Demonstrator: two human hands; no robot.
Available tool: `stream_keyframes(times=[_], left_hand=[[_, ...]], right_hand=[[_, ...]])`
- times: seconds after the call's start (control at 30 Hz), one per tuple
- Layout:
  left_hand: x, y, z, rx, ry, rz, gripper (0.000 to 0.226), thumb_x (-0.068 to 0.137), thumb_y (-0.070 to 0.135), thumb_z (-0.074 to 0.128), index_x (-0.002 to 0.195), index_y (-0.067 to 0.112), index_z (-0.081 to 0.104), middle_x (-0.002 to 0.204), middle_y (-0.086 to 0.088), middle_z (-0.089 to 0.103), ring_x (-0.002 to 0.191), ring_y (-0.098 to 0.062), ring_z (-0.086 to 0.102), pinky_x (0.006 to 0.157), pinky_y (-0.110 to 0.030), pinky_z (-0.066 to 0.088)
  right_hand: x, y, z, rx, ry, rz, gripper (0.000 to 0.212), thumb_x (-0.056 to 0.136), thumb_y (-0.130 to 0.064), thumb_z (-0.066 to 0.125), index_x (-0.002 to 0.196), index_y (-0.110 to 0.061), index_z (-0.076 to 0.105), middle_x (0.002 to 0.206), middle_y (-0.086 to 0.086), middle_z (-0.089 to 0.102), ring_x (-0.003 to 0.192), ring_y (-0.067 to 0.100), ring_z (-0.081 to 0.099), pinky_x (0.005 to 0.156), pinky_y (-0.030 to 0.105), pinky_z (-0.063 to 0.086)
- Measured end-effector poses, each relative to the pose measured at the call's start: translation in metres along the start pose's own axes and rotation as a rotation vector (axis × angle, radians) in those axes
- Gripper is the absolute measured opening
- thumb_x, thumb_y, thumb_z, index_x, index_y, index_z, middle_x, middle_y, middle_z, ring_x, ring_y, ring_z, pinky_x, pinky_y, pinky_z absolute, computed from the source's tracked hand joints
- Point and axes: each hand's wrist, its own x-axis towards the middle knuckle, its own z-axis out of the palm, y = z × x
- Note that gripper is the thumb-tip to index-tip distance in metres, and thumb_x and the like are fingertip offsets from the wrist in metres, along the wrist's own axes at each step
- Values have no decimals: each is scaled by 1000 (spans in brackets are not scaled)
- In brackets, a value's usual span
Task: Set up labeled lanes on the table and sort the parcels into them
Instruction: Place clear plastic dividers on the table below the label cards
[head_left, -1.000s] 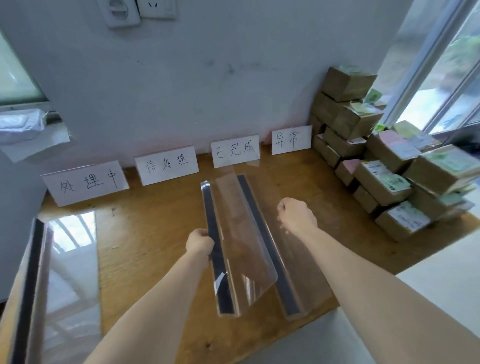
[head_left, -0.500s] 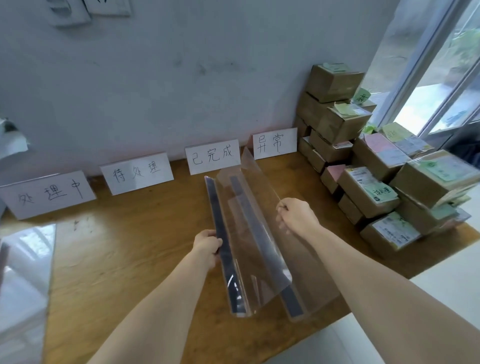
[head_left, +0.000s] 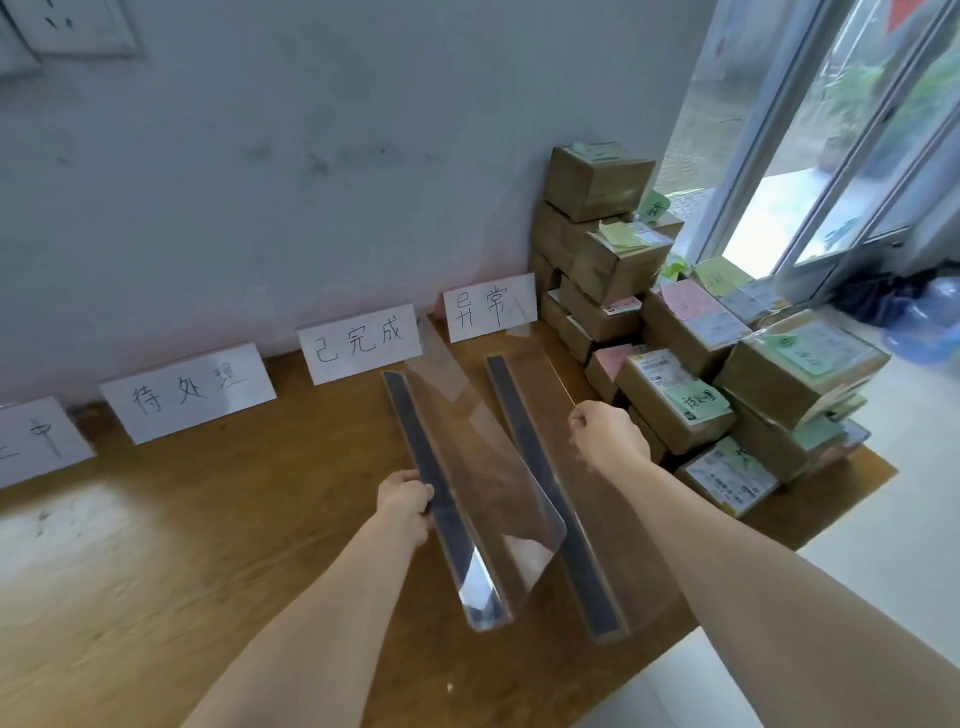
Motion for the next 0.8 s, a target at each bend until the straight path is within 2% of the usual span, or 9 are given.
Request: stream_keyframes(times=[0.17,0.23,0.37,0.43,0.53,0.6,0.7,0.8], left_hand=[[11,8,24,17,-49,-1,29,90,-16,42,109,3,53,108,-20,58,94,-35,58,85,-48,52],[16,12,34,14,-70,0,30,91,-17,40,111,1,52,105,-20,58,91,-35,57,87,-50,52],[25,17,53,26,-92,9,31,91,-18,37,112,-1,51,98,-19,56,76,-29,56,71,-44,52],[28,18,62,36,-93,2,30,92,-17,38,111,2,51,92,-16,56,74,-28,56,75,-45,53],[29,21,72,18,-90,-32,26,93,-14,41,107,4,53,85,-15,55,74,-28,57,79,-47,53],[32,23,78,14,-80,-44,24,93,-12,43,106,5,54,86,-14,56,77,-28,58,83,-47,53],[39,20,88,-8,-30,-48,24,93,-11,43,105,7,54,88,-14,56,77,-27,58,78,-45,53],[47,13,101,-41,37,-58,28,94,-12,40,109,6,55,90,-15,56,73,-28,56,69,-41,51]], right_hand=[[15,1,-14,-132,30,49,21,99,-15,41,106,-20,60,96,3,62,81,23,54,71,33,45],[21,0,-20,-154,46,62,21,99,-15,42,109,-20,60,99,5,61,82,24,54,73,33,45],[35,6,-28,-144,71,86,23,99,-16,41,111,-18,61,105,8,64,92,29,61,75,35,48],[44,11,-34,-146,80,85,22,99,-17,43,109,-16,62,106,9,65,96,30,62,74,35,46],[61,15,-43,-134,47,70,25,99,-19,42,112,-12,62,109,12,64,101,32,62,80,39,49],[73,19,-47,-76,44,74,23,98,-19,46,112,-15,64,106,10,65,96,30,64,85,42,53],[90,26,-52,-16,39,55,15,97,-19,52,103,-20,65,96,7,65,88,25,65,83,44,56],[101,32,-59,-55,14,-14,20,97,-13,49,82,-24,59,84,4,63,79,21,62,73,35,53]])
